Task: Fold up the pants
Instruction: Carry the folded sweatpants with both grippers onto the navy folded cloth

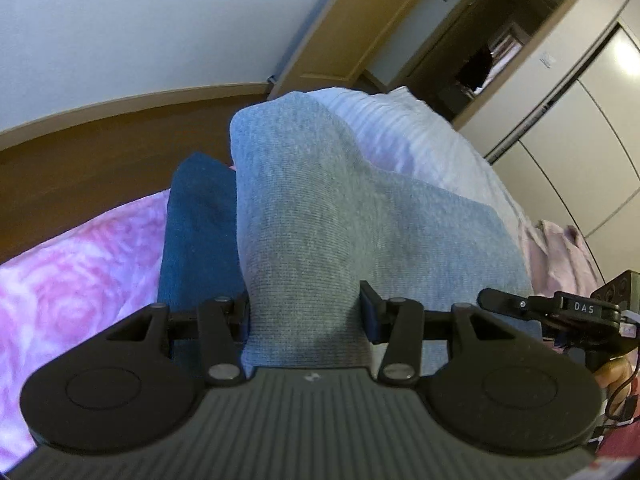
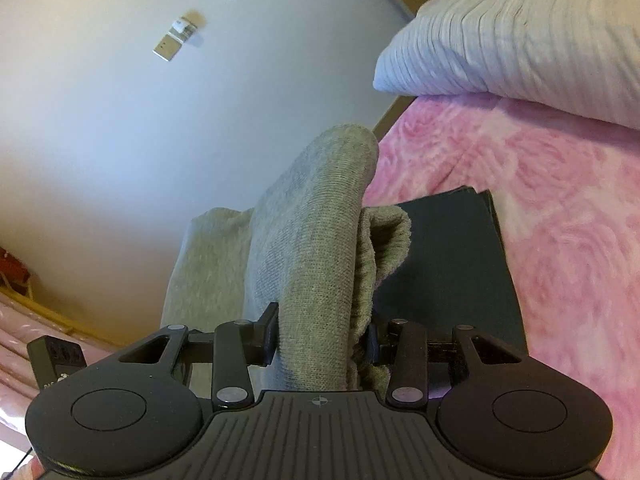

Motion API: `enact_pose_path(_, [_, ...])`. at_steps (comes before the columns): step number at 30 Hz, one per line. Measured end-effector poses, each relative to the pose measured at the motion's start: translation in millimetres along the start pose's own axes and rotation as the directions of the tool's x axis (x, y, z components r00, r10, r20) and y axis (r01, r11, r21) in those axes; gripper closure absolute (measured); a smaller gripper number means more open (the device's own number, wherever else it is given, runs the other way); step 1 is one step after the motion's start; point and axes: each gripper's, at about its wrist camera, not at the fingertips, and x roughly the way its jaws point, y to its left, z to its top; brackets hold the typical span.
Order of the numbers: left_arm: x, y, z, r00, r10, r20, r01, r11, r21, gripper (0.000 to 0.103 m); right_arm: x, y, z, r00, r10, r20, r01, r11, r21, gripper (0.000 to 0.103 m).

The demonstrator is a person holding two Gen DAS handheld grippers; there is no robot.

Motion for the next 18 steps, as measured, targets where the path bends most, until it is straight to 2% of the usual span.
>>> enact_pose_path(6, [44, 28, 3, 1.000, 0.015, -0.023, -0.016, 0.999, -0.039, 0.060, 54, -39, 23, 0.998, -0.007, -0.056, 0.007, 1.000, -0.001, 0.065])
enact_pose_path(13, [74, 51, 3, 0.999, 0.021, -0.029, -0.022, 0.999, -0.034, 0.060, 94, -67, 32, 0.998, -0.008, -0.060, 0.008, 1.000, 0.005, 0.065])
enact_pose_path(15, [84, 59, 0, 0.998, 0.036, -0.047, -0.037, 0.999, -0.027, 0.057, 97, -76, 29, 0.998, -0.032, -0.051, 0.033, 0.999, 0.011, 0.060])
enact_pose_path(17, [88, 70, -3, 0.997, 0.024, -0.067, -0.028, 0.998, -0.050, 0.053, 103, -91, 26, 0.992, -0.118, -0.051, 0.122, 0.990, 0.075, 0.049])
enact_pose_path(18, [85, 72, -3, 0.998, 0.015, -0.065, -0.019, 0.998, -0.052, 0.053, 104, -96, 25, 0.988, -0.144, -0.058, 0.149, 0.983, 0.104, 0.048])
